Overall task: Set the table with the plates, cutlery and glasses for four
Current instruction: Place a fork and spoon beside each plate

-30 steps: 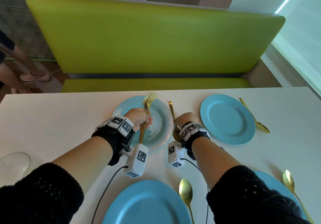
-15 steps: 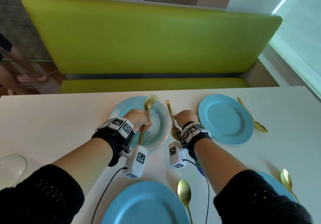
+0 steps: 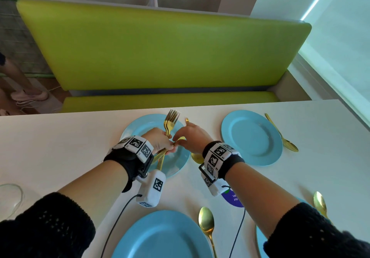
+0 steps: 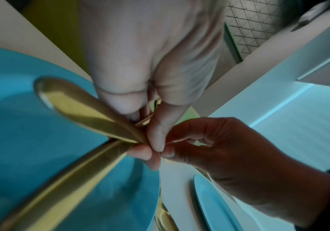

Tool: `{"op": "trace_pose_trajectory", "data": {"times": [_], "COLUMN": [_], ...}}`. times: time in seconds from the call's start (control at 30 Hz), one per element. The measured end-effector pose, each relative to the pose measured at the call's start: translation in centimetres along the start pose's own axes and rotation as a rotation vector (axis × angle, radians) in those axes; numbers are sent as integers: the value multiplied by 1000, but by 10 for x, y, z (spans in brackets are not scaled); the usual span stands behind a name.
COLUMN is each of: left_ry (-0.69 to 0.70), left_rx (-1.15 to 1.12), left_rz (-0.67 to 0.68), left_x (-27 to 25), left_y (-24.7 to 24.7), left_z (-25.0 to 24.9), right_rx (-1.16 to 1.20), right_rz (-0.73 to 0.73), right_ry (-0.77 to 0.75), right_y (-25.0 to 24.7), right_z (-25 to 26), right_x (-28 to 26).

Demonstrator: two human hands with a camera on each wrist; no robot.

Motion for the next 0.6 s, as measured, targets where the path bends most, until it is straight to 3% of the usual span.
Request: {"op": "trace_pose_trajectory", "data": {"times": [0.23,0.43,0.6], "left_ry": [21,-43,-50], "left_rx": [64,-199,-221], "left_rz": [43,-176,-183], "left_x": [3,13,18], "left_y": [5,-19,-23], "left_z": [-3,3,1], "right_rx": [-115,1,-52], "right_rz": [12,-60,-33], "right_ry": [-23,402,646], "right_y": [-12,-37,-23], "right_z": [-11,-94,-140], "right_x": [-11,-16,-19]}}
Point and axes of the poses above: each hand's wrist, its own x-axis towards the middle knuckle, its own y-axis out of the palm, z = x × y, the point moved 8 cm from there along x, towards the middle knuckle, and after that the axes turned 6 degrees about y, right-handed, at the moved point
